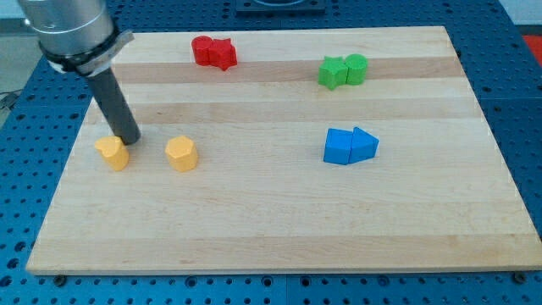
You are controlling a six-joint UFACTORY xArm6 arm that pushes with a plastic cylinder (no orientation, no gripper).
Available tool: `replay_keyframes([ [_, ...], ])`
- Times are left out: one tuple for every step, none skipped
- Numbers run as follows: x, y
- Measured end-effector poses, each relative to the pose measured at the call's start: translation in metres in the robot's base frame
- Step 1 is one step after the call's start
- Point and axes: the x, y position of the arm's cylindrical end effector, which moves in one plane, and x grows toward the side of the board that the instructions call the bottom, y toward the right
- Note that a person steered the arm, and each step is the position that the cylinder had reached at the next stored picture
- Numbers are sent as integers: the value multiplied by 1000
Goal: Move the yellow heart to the bottom left
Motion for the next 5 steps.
replay_keyframes([
  [12, -12],
  [35, -13],
  [51, -13],
  [62, -13],
  [72, -13],
])
